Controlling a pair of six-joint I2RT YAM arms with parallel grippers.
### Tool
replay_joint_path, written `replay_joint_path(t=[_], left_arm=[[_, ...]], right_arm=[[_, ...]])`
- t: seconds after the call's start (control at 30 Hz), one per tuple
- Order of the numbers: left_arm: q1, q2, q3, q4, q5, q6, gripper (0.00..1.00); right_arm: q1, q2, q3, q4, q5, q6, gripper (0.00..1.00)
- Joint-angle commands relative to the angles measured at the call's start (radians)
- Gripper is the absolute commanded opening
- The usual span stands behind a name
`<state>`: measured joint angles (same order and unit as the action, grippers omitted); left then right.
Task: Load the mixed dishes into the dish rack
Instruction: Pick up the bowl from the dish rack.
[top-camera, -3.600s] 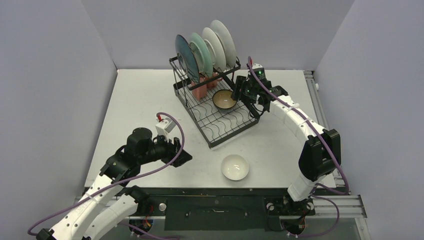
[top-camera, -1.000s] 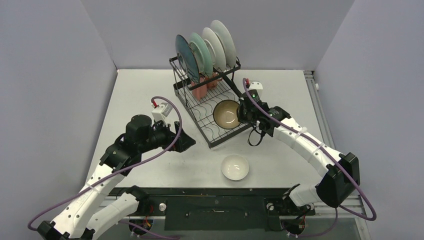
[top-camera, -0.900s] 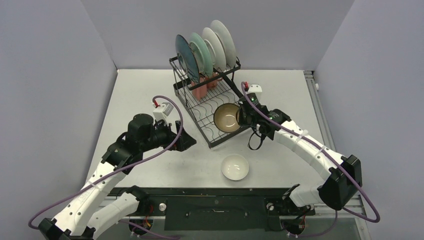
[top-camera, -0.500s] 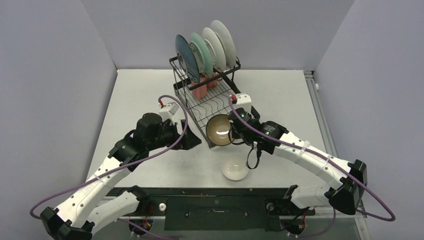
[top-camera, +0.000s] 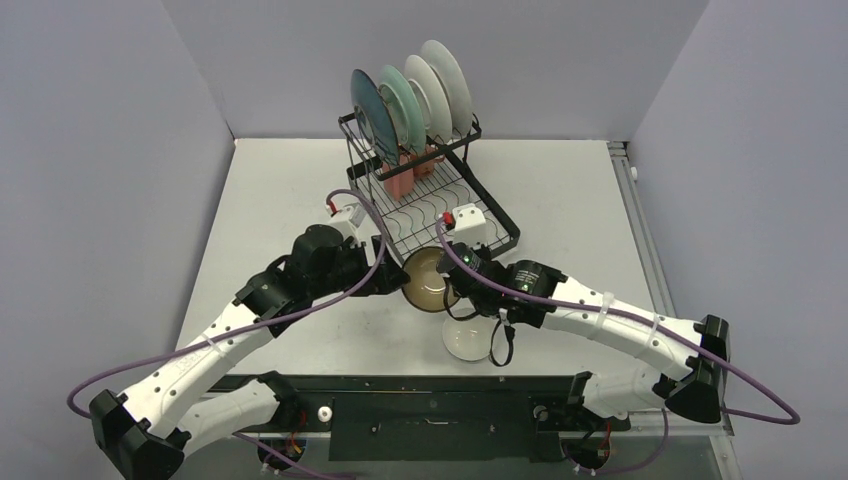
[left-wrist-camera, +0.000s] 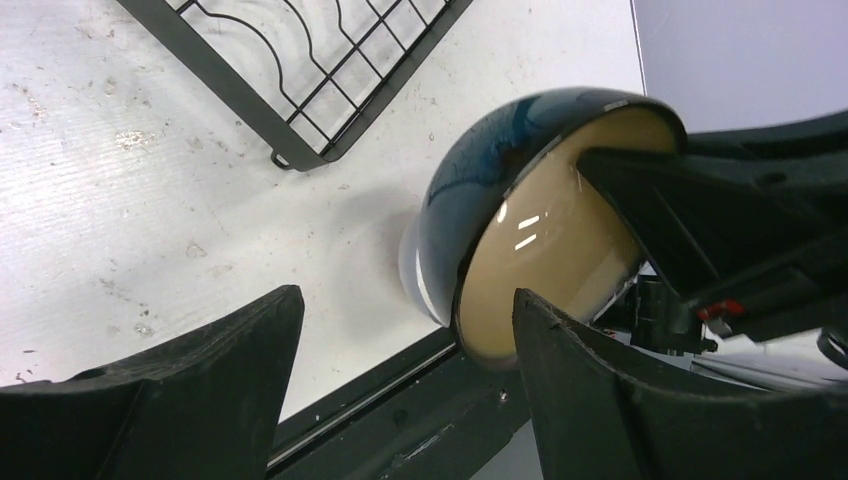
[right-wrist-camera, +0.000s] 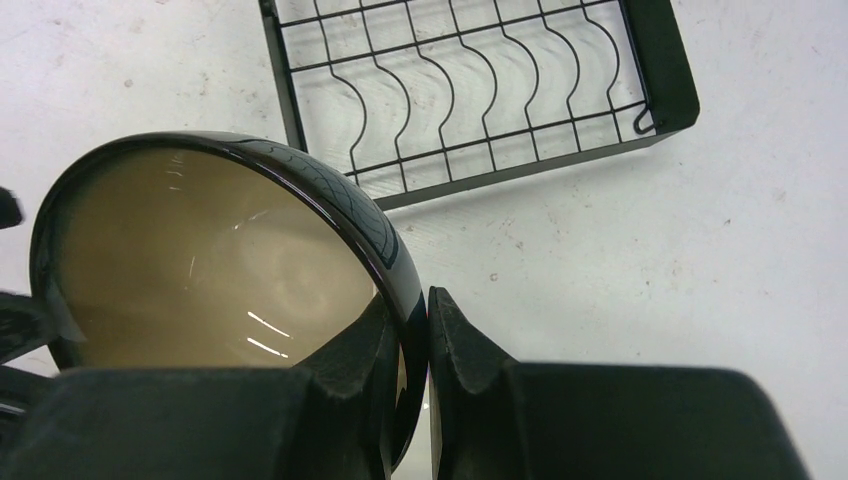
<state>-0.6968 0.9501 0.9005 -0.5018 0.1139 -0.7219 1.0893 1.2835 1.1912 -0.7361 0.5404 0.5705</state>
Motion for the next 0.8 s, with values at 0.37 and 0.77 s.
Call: replay_joint_path(t=[0.37, 0.77], left_arm=[[-0.05, 0.035, -0.002, 0.083, -0.079, -0.042, 0.47], [-0.059, 0.015, -0.047, 0.102, -0.046, -0.038, 0.02]], right_arm=[[0.116, 0.014, 0.145, 0.026, 0.139, 0.076, 0.0], [0.134, 0.035, 0.19, -0.005, 0.163, 0.078, 0.04]])
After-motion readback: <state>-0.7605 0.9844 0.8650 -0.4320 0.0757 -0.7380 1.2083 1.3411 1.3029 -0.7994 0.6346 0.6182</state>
